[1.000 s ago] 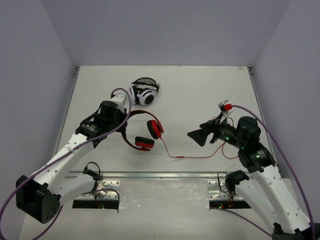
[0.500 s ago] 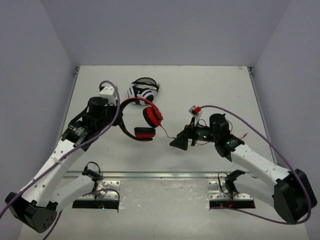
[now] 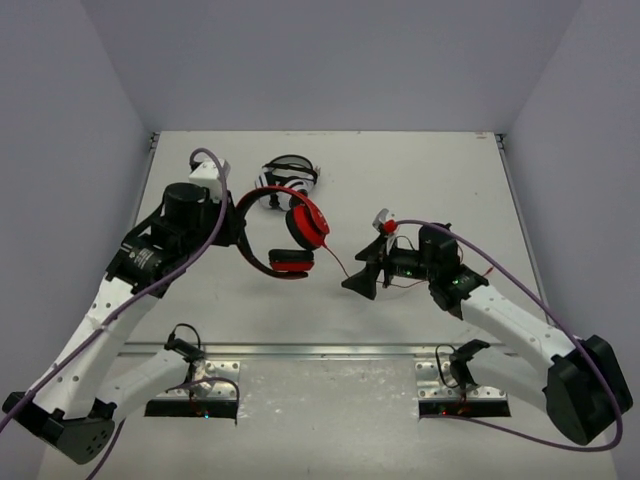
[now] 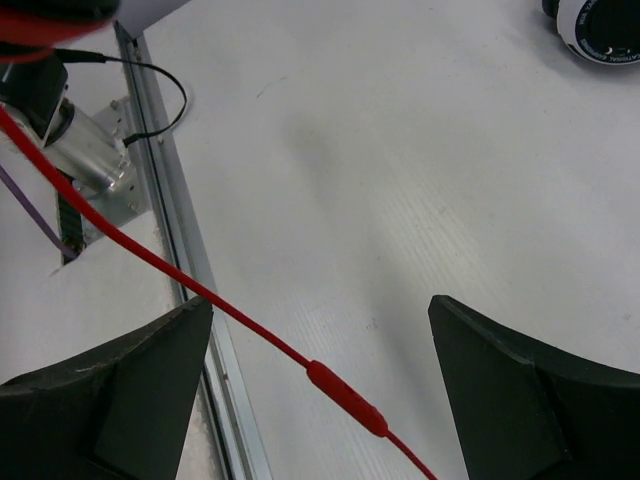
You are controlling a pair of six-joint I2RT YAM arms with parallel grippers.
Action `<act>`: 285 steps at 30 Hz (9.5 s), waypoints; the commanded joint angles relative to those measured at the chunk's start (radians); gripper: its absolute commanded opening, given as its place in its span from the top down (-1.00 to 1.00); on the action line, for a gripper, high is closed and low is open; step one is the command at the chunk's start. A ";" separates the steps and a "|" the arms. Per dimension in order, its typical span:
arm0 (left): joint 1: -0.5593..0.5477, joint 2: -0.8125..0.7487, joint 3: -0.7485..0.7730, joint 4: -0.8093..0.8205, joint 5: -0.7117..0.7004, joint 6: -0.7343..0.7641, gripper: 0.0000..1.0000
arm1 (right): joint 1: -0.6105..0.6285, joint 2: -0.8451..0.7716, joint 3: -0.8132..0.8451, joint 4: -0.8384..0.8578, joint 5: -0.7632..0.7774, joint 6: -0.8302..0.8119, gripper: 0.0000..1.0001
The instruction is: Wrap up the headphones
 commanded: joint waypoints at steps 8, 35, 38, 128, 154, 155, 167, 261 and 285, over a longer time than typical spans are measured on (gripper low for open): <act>-0.007 -0.081 0.191 0.008 -0.039 -0.088 0.99 | -0.001 0.002 -0.063 0.003 0.098 -0.115 -0.56; -0.008 0.184 -0.197 0.228 -0.434 0.050 0.99 | -0.001 -0.248 0.375 -0.443 0.493 -0.175 0.98; -0.048 0.207 -0.191 0.237 -0.371 0.080 0.99 | 0.000 -0.201 0.492 -0.452 0.424 -0.191 0.97; -0.427 -0.139 0.119 0.604 -0.093 -0.225 0.99 | 0.049 0.384 0.310 0.818 -0.106 0.605 0.88; -0.393 0.232 0.572 0.399 -0.774 -0.213 0.99 | 0.244 0.482 0.094 1.109 -0.072 0.640 0.90; -0.384 0.243 0.573 0.402 -0.756 -0.220 0.99 | 0.261 0.483 0.087 1.121 -0.072 0.645 0.89; -0.169 0.264 0.501 0.396 -0.676 -0.383 0.99 | 0.341 0.500 0.012 1.160 -0.026 0.642 0.81; -0.574 -0.027 0.374 0.434 -0.421 -0.182 0.99 | 0.014 0.184 0.439 0.409 -0.017 0.295 0.81; -0.389 0.522 1.000 0.255 -0.828 -0.242 0.99 | 0.382 0.246 0.192 0.446 0.210 0.140 0.97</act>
